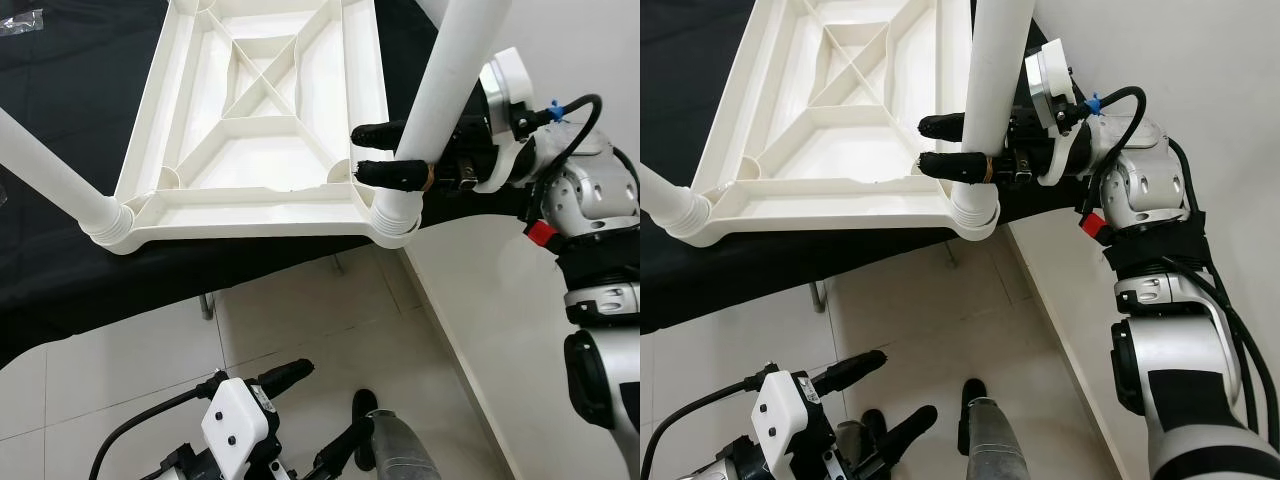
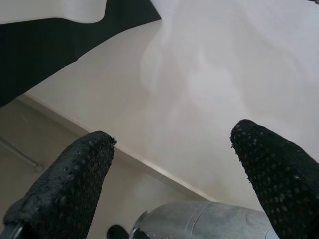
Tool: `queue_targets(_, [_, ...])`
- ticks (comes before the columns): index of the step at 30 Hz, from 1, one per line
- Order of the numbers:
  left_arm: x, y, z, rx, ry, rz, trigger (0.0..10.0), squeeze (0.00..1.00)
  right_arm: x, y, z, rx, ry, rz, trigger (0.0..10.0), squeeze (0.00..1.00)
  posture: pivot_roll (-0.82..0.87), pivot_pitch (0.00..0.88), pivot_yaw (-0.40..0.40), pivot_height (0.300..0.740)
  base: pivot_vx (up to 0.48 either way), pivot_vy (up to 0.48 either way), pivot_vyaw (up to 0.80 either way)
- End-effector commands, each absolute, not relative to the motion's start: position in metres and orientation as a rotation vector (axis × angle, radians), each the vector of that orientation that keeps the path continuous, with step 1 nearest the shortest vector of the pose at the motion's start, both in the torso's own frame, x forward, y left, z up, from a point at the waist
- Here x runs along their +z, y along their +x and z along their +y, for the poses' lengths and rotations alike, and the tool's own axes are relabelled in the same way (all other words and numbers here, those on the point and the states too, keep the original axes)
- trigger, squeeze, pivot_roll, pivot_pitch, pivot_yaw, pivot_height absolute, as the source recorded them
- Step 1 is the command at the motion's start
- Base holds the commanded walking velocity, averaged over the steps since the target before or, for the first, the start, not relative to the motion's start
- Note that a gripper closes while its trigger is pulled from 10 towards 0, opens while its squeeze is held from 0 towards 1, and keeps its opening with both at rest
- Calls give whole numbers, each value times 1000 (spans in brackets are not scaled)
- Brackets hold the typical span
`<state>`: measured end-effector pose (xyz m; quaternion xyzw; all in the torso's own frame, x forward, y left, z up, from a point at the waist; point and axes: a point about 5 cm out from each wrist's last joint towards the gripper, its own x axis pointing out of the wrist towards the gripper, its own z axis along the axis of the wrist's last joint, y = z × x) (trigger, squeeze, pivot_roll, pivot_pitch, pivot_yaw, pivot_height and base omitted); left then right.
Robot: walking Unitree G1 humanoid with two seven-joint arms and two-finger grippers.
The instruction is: Building children table
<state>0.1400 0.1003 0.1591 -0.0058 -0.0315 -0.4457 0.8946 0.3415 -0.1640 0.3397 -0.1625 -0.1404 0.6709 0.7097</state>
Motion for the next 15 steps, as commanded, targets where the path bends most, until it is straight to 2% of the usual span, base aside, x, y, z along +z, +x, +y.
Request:
queue_targets(1, [153,136,99,-933,-21,-35,10000,0,330,343,-162,1507,-375,-250,10000,0,44,437,28,740,0,0,0])
queue_targets(15, [153,137,99,-933,-21,-42,10000,0,331,341,-163,1541,-375,-238,10000,0,42,436,27,740,0,0,0])
